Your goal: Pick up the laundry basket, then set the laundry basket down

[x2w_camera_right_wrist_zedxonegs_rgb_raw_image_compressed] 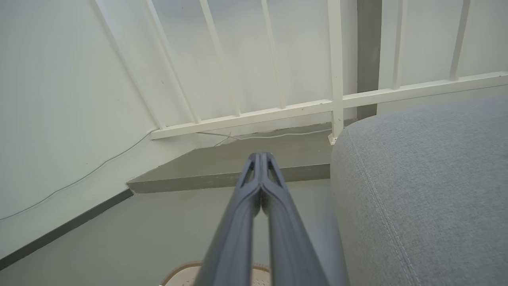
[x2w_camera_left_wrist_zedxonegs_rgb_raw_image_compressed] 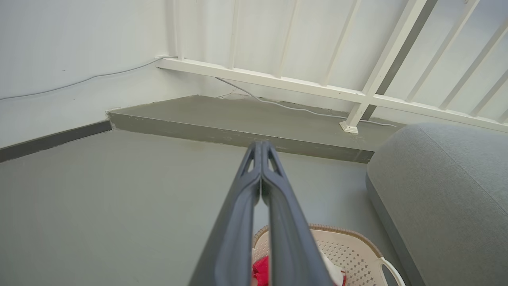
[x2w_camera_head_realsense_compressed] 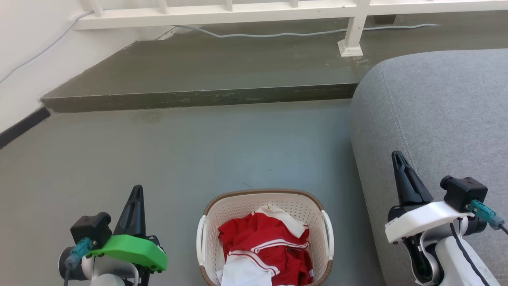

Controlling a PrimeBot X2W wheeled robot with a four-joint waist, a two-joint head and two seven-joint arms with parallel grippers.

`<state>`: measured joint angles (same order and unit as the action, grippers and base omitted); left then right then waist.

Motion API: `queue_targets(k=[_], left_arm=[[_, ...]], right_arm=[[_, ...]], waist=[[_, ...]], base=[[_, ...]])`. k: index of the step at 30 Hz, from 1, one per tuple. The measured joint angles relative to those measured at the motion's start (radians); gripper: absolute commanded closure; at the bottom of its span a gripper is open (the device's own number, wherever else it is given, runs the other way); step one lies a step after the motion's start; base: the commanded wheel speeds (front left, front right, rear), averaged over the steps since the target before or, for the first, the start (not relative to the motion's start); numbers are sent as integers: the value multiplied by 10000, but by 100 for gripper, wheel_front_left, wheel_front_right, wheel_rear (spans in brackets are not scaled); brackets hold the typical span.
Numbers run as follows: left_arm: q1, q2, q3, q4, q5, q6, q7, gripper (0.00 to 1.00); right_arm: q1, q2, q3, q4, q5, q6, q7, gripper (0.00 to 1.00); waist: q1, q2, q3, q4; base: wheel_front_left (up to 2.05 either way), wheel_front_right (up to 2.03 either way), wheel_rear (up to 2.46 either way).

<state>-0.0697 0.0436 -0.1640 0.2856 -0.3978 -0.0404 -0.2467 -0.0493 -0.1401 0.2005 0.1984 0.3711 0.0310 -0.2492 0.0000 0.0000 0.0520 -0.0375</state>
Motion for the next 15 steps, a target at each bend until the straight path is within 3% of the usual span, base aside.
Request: queue_targets(k=[15], left_arm=[[7,-4,366,151,-1799,-48,612,100]], right_arm=[[15,134,-362,27,1904,73,408,100]], waist=[[0,0,-81,57]], base=[[0,0,0]])
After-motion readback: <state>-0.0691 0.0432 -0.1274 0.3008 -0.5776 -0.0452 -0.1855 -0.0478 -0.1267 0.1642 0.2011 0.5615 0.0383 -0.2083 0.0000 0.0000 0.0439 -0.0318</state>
